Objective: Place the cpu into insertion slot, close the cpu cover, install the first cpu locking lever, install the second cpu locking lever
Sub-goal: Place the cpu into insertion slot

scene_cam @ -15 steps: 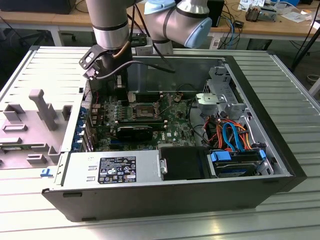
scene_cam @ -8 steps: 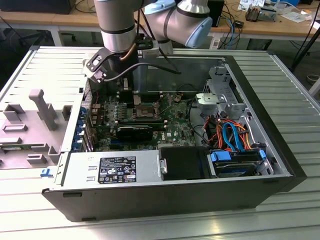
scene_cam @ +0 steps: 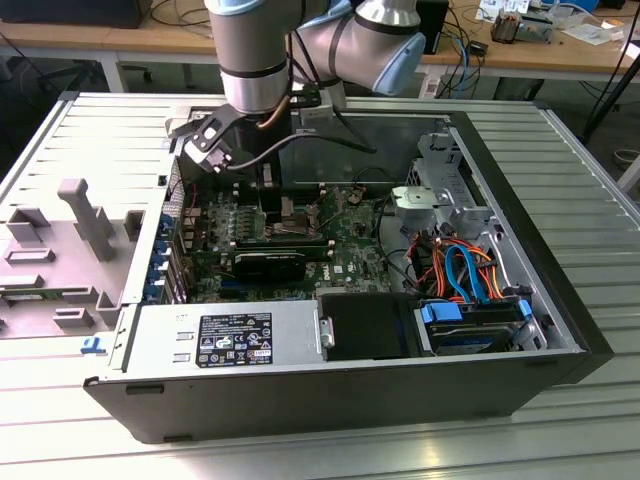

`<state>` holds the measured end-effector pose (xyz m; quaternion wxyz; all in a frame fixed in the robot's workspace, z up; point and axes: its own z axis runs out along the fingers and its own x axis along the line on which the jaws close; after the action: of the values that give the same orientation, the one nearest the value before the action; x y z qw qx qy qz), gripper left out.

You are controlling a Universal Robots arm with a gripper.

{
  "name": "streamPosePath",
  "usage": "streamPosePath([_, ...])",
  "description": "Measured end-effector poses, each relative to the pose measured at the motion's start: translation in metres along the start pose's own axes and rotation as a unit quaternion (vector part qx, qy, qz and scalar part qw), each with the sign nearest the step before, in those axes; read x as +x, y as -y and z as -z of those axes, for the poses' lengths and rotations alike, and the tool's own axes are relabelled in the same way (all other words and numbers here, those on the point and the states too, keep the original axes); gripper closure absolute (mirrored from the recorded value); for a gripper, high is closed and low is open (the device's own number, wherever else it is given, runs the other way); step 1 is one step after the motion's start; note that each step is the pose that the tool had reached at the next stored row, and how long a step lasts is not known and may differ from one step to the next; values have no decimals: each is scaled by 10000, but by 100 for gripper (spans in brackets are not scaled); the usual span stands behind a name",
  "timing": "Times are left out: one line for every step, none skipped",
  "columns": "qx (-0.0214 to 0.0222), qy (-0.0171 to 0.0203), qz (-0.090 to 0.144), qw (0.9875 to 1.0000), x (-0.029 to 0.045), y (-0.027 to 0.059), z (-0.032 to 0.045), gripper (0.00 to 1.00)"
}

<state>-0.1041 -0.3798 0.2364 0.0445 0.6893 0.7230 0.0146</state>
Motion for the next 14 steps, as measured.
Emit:
streamPosePath([1, -1, 3, 10000, 0, -14, -11, 45])
streamPosePath([3, -2, 6, 10000, 0, -32, -24, 45])
streamPosePath([5, -2, 8, 10000, 0, -50, -36, 45])
streamPosePath([7, -3, 11, 10000, 0, -68, -49, 45])
streamPosePath([9, -3, 13, 10000, 0, -89, -62, 45])
streamPosePath([12, -4, 15, 10000, 1, -108, -74, 45])
streamPosePath([13, -4, 16, 10000, 3, -122, -88, 45])
streamPosePath([14, -4, 16, 10000, 4, -134, -102, 45])
streamPosePath([14, -4, 17, 10000, 7, -143, -119, 45])
streamPosePath([15, -4, 17, 10000, 13, -145, -136, 45])
streamPosePath([15, -5, 17, 10000, 23, -145, -155, 45])
streamPosePath([15, -4, 18, 10000, 45, -148, -178, 45])
streamPosePath([15, -5, 18, 10000, 59, -148, -191, 45])
streamPosePath([15, -5, 18, 10000, 76, -149, -208, 45])
